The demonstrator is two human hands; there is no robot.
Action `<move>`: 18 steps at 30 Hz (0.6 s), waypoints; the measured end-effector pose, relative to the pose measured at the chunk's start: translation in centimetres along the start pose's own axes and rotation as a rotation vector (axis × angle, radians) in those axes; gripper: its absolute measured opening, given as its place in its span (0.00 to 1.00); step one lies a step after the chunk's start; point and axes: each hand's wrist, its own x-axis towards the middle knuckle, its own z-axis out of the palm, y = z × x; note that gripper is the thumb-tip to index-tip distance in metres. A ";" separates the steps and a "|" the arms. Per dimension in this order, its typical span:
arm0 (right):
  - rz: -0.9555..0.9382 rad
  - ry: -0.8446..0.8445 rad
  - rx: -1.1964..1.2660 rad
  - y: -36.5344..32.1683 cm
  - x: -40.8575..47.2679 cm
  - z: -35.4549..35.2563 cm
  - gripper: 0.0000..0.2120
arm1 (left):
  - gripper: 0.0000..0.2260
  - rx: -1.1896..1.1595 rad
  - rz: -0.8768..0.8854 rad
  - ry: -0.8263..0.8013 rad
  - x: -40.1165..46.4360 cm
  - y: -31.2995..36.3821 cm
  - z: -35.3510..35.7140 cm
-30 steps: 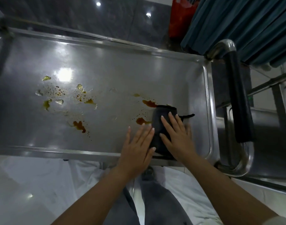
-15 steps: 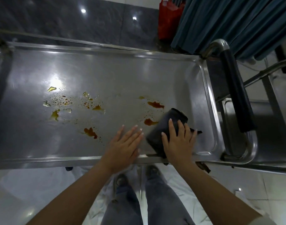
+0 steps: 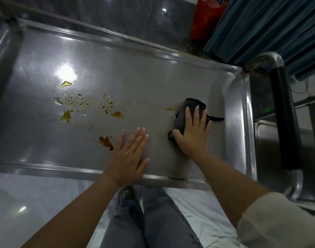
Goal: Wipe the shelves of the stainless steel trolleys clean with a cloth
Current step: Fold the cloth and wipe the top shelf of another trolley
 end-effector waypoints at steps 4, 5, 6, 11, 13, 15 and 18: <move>-0.254 -0.077 -0.040 1.7 8.0 -2.5 0.39 | 0.30 -0.015 -0.020 0.030 0.3 0.2 0.2; -0.294 -0.098 -0.046 1.9 9.9 -3.0 0.38 | 0.30 -0.020 -0.028 0.033 0.3 0.2 0.2; -0.327 -0.118 -0.056 2.0 11.8 -3.5 0.38 | 0.30 -0.026 -0.037 0.037 0.4 0.2 0.2; -0.431 -0.174 -0.082 0.3 19.2 -5.2 0.38 | 0.31 -0.028 -0.085 0.019 0.5 0.3 0.0; -0.464 -0.184 -0.081 -0.7 21.1 -5.6 0.38 | 0.31 -0.014 -0.093 0.011 0.6 0.3 0.1; -0.489 -0.181 -0.076 -1.3 21.9 -5.8 0.38 | 0.31 -0.005 -0.095 0.009 0.7 0.3 0.1; -0.526 -0.180 -0.053 -0.9 21.0 -5.8 0.37 | 0.31 0.014 -0.080 0.002 0.5 0.2 0.2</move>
